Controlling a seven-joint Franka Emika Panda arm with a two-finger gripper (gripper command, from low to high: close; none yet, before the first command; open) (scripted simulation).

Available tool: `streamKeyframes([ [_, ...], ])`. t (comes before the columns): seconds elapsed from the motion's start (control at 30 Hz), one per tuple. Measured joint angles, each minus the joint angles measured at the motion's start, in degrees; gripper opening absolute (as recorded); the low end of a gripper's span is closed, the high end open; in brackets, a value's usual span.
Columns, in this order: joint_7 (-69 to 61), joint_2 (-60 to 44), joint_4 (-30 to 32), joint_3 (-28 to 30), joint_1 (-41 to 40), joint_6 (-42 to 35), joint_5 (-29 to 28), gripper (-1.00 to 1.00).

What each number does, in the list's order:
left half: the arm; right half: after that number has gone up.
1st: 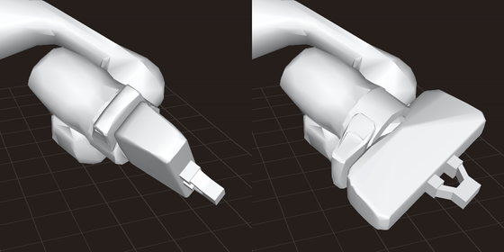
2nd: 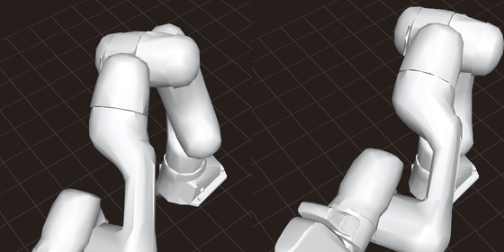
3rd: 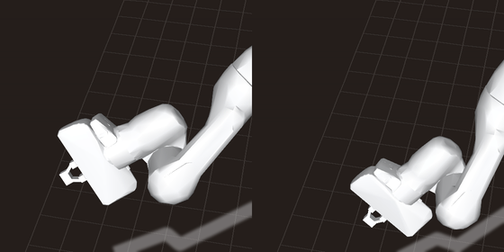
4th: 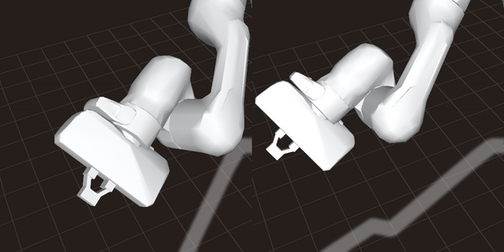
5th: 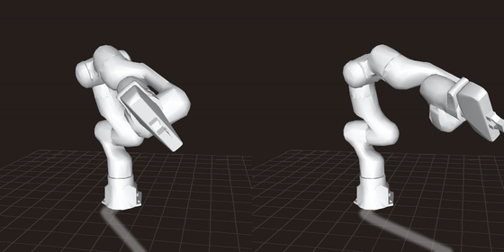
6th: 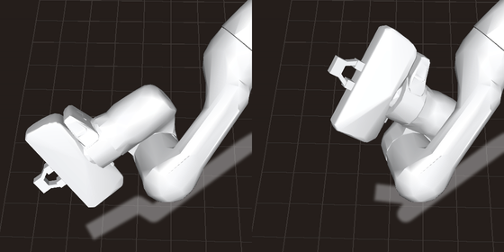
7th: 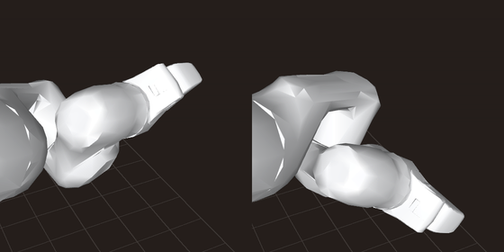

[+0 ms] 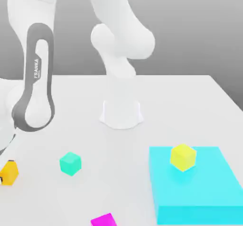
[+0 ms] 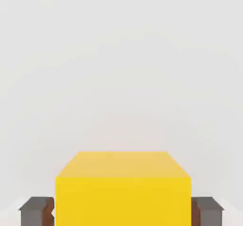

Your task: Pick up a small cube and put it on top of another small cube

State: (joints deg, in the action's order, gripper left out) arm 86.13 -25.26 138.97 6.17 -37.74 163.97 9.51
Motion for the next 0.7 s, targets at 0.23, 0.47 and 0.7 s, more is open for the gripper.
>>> streamKeyframes([
  [0.23,2.1,7.3,1.6,1.9,1.3,-5.7,-2.7,-1.00],
  [0.47,4.2,21.8,13.0,0.9,6.8,-8.6,-10.3,-1.00],
  [0.7,1.2,36.3,26.6,-1.7,11.7,-9.3,-12.0,-1.00],
])
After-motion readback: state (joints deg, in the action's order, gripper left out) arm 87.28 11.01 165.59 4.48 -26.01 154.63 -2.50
